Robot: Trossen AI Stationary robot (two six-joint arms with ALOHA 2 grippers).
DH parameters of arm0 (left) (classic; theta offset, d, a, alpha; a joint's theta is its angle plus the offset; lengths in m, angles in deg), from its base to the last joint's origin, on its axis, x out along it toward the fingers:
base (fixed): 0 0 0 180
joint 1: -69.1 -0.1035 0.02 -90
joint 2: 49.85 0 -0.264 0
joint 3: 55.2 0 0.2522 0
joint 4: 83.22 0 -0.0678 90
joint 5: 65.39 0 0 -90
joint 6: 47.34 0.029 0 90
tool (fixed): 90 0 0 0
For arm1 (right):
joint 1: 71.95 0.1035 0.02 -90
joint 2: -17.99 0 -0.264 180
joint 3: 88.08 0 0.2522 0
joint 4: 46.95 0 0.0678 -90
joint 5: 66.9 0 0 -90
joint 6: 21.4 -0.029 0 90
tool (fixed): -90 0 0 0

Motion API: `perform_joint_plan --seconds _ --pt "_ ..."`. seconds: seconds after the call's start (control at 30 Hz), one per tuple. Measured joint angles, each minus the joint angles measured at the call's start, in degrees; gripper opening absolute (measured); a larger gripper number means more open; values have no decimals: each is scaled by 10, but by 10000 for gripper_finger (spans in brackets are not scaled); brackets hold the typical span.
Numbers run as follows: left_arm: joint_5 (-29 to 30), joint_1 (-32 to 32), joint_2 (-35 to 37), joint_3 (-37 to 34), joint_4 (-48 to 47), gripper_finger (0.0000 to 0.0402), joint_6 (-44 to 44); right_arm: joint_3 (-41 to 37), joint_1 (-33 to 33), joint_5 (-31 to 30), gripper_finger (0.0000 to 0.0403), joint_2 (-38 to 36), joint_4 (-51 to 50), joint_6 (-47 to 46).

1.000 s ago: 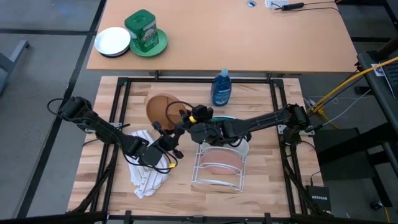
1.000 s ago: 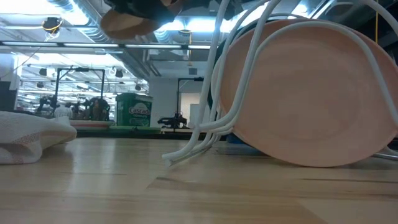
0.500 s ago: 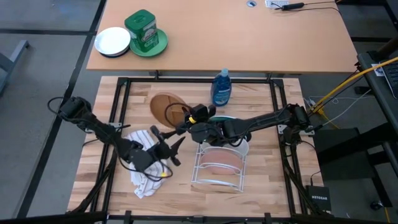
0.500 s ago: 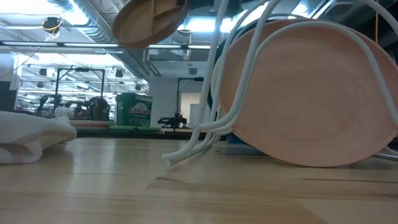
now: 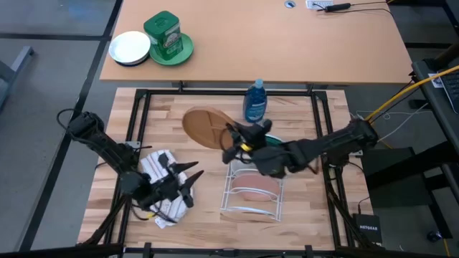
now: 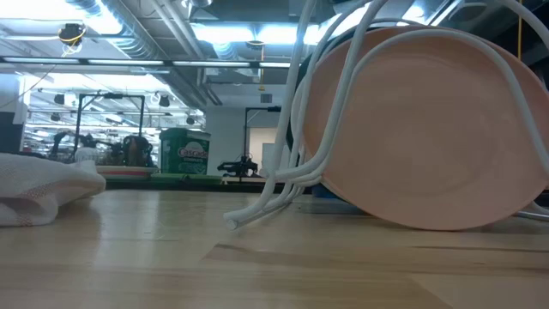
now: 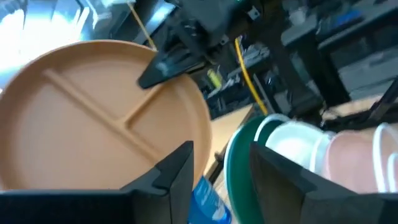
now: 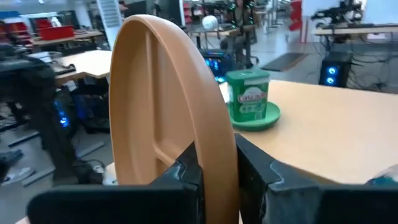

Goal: Sort dishes
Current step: Put the brown plate in the dish rack

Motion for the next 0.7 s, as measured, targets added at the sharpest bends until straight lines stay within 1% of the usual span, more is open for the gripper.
perform_joint_plan --seconds 0.23,0.43,0.53,0.63,0.7 --pt "0 48 0 0 108 141 131 0 97 -51 56 -36 0 65" --pt "2 78 0 0 138 141 201 0 195 -120 56 -38 -2 78" --pt "4 91 0 0 137 141 224 0 242 -156 56 -38 -8 78" --pt "11 99 0 0 137 141 230 0 286 -198 56 -34 -16 77" --pt "14 100 1 0 137 141 223 0 311 -205 56 -29 -15 77"
